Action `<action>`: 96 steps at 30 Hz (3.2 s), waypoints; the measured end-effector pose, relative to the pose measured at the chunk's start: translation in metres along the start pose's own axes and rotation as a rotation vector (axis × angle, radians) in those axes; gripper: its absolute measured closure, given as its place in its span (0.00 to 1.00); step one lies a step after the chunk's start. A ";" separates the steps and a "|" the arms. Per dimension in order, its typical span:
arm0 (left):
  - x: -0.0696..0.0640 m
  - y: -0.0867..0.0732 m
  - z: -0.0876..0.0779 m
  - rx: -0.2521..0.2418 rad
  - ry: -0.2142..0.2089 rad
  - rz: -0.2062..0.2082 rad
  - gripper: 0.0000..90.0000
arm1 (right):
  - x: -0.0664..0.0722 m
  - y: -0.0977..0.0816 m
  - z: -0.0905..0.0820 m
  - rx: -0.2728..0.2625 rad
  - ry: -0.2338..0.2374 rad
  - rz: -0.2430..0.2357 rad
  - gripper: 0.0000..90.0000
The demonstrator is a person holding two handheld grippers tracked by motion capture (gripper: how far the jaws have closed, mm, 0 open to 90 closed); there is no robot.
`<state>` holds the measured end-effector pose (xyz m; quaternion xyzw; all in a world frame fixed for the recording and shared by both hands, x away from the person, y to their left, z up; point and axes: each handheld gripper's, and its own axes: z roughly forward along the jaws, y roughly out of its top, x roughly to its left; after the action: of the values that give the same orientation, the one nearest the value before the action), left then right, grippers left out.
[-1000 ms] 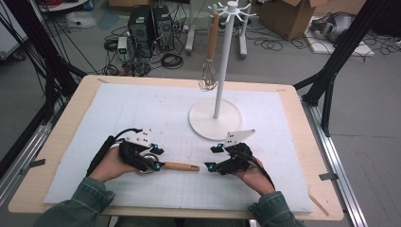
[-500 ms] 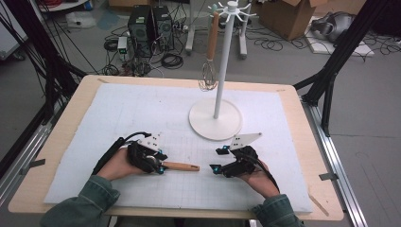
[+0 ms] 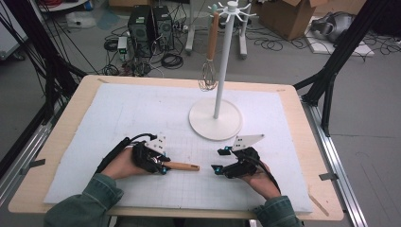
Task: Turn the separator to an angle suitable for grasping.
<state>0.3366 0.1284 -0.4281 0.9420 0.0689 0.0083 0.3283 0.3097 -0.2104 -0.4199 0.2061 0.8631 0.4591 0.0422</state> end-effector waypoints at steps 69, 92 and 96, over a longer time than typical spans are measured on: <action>-0.010 0.003 -0.026 -0.081 -0.027 0.003 0.78 | 0.022 0.017 0.051 -0.017 0.129 0.049 0.50; -0.002 0.000 -0.033 -0.137 -0.074 -0.069 0.74 | 0.022 0.052 0.043 -0.128 0.180 0.087 0.78; -0.004 0.000 -0.036 -0.139 -0.059 -0.053 0.76 | 0.021 0.055 0.044 -0.132 0.180 0.082 0.77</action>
<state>0.3306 0.1500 -0.3999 0.9147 0.0831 -0.0236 0.3948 0.3191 -0.1407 -0.3977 0.1961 0.8222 0.5327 -0.0410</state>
